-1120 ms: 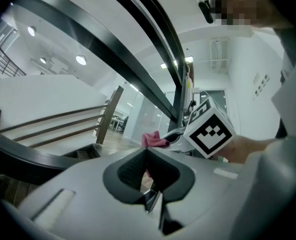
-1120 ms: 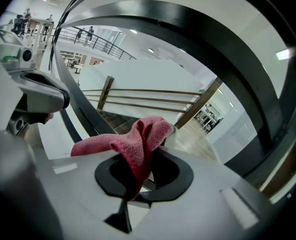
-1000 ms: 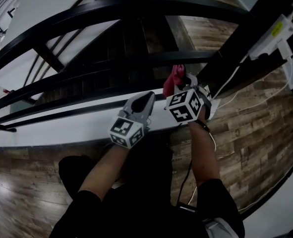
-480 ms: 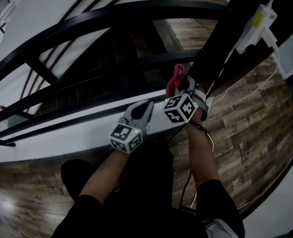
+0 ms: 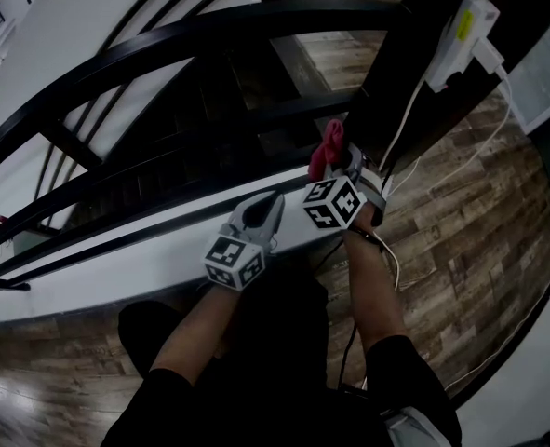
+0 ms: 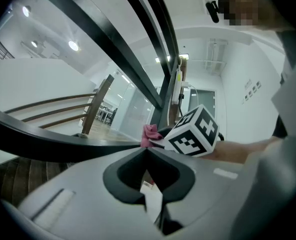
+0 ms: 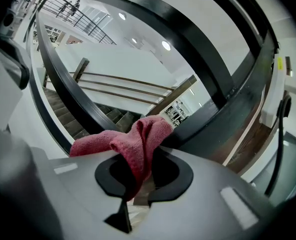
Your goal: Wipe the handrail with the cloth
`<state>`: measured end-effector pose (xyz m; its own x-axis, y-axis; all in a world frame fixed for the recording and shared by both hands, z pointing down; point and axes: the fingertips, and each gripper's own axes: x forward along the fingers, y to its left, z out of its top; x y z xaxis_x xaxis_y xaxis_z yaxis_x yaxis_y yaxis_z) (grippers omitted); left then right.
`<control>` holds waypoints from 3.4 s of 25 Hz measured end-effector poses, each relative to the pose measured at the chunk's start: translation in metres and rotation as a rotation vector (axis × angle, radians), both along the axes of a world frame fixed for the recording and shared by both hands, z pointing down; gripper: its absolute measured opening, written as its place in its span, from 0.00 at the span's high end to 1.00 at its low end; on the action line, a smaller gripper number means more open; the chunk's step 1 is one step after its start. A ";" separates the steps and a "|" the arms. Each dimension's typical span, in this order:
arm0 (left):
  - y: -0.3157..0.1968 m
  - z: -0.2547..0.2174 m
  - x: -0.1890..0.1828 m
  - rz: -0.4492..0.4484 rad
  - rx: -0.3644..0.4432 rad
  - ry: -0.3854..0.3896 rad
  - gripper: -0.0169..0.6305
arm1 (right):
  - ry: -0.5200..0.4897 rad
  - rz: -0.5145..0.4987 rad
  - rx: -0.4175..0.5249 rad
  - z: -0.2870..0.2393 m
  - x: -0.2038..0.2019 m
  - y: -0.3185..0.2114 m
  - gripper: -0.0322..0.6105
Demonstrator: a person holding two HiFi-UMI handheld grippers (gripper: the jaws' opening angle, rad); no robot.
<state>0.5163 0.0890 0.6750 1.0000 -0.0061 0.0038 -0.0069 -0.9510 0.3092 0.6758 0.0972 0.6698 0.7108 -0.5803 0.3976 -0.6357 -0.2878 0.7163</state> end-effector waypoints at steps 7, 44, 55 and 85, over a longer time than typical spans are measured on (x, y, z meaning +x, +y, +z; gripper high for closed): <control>-0.010 0.006 -0.015 -0.009 0.062 -0.049 0.98 | 0.022 -0.007 0.049 -0.003 -0.014 0.014 0.88; -0.365 0.035 -0.747 -0.860 0.283 -0.270 0.98 | -0.143 -1.339 0.378 -0.051 -0.799 -0.309 0.88; -0.417 0.073 -0.848 -1.041 0.205 -0.261 0.98 | -0.328 -1.389 0.282 -0.003 -0.934 -0.397 0.88; -0.439 0.161 -0.899 -1.234 -0.018 -0.219 0.98 | -0.437 -1.109 -0.184 0.155 -1.001 -0.535 0.88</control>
<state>-0.3831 -0.3501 0.8358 0.3063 -0.9350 0.1790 -0.9415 -0.2698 0.2018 -0.3252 -0.4382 0.8249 -0.3539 -0.6995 0.6209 -0.6712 0.6522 0.3522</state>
